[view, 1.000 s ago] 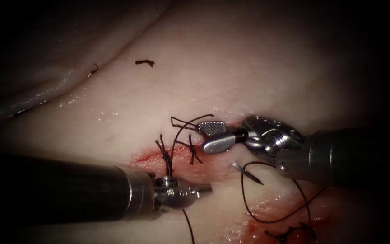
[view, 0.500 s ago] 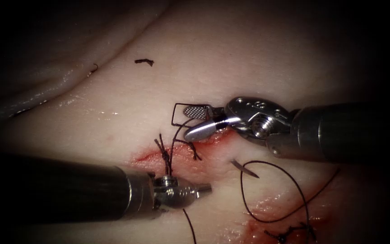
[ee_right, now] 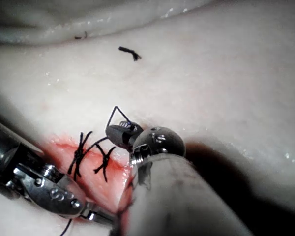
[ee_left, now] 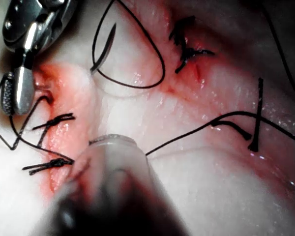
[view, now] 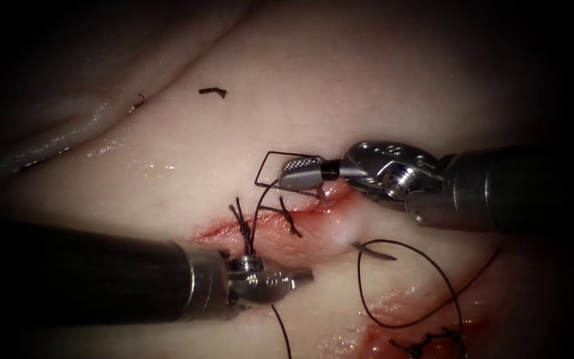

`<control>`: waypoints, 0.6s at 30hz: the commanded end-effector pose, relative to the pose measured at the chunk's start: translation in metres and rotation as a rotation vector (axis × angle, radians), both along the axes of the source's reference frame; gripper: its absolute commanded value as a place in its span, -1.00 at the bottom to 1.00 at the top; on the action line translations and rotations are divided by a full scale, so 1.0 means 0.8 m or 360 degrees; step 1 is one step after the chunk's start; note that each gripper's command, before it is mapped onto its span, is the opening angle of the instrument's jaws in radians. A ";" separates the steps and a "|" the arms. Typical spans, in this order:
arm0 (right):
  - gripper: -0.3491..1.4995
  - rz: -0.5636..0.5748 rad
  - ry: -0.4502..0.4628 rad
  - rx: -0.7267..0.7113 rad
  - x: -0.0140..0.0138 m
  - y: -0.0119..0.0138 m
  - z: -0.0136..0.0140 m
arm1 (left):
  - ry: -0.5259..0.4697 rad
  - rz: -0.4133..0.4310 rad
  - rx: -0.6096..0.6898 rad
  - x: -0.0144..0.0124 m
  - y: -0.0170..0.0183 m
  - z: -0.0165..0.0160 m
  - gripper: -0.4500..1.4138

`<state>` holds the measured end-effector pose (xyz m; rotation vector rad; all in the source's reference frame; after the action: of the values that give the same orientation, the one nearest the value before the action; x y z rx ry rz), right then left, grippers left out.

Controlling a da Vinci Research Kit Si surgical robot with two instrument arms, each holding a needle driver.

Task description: Wound Closure

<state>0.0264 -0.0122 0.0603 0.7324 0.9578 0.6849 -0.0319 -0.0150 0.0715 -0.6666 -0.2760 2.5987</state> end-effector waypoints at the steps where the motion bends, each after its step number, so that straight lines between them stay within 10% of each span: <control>1: -1.00 -0.0016 -0.0088 0.0097 0.0003 -0.0012 0.0004 | 0.0000 -0.0011 -0.0028 -0.0007 -0.0001 0.0002 -0.55; 10: -1.00 -0.0005 -0.0103 0.0242 -0.0018 -0.0021 -0.0006 | -0.0094 0.0034 -0.0239 -0.0032 0.0017 -0.0035 -0.50; 12: 0.22 0.0104 -0.0002 0.0263 -0.0017 -0.0006 -0.0001 | -0.0159 0.0111 -0.0303 -0.0049 0.0016 -0.0050 -0.50; 13: 0.49 0.0125 0.0031 0.0244 -0.0017 -0.0001 0.0001 | -0.0165 0.0127 -0.0320 -0.0053 0.0016 -0.0053 -0.48; 18: 0.93 0.0236 0.0087 0.0202 -0.0021 0.0011 0.0007 | -0.0182 0.0186 -0.0361 -0.0062 0.0015 -0.0059 -0.33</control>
<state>0.0241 -0.0110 0.0603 0.7982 1.0309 0.8687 -0.0364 -0.0134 0.0662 -0.9084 -0.0498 2.7398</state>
